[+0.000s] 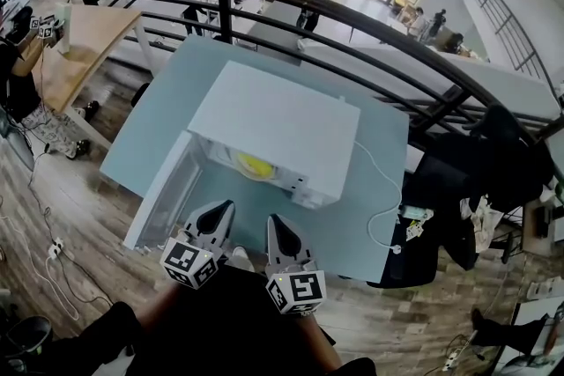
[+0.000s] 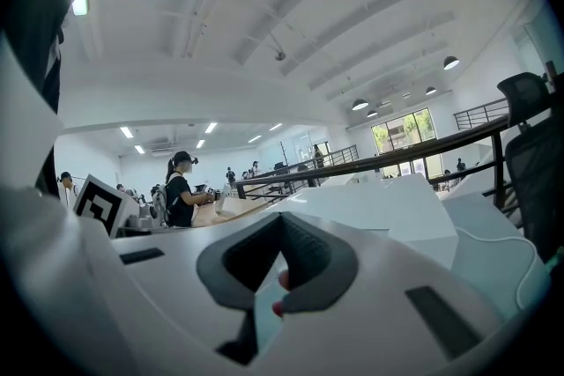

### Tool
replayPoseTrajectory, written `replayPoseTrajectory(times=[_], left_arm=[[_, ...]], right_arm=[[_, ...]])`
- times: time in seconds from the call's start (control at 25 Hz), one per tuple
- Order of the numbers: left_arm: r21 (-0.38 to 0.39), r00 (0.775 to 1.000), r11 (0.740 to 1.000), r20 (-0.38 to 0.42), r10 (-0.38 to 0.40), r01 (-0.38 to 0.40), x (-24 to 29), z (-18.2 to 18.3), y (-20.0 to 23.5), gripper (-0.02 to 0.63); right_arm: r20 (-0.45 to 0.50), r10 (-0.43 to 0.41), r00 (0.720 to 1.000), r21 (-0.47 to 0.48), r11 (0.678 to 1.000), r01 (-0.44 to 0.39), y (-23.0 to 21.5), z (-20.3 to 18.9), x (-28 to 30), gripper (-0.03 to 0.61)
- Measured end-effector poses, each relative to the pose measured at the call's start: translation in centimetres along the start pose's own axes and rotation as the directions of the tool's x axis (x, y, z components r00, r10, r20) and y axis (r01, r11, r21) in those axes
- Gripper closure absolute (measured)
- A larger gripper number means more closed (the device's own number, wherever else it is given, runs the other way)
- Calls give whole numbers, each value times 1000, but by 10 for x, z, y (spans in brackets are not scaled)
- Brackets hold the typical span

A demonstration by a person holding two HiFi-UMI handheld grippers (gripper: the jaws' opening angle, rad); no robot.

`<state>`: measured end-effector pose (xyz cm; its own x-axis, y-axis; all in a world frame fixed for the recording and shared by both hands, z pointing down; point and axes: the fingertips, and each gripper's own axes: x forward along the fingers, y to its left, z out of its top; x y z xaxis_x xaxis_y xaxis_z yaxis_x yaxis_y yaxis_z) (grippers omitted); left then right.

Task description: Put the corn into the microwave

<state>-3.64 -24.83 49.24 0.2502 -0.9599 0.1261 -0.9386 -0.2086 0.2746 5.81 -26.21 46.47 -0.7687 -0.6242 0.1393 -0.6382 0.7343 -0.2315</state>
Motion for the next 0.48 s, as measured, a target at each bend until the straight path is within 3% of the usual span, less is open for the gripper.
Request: replayPoseTrajectory(times=[0.48], left_arm=[[-20,1000,999,3,-29,29,6,-4,-5,611]], right_arm=[[-2,-24,1000,-6,1000,24,-4,0,-2,571]])
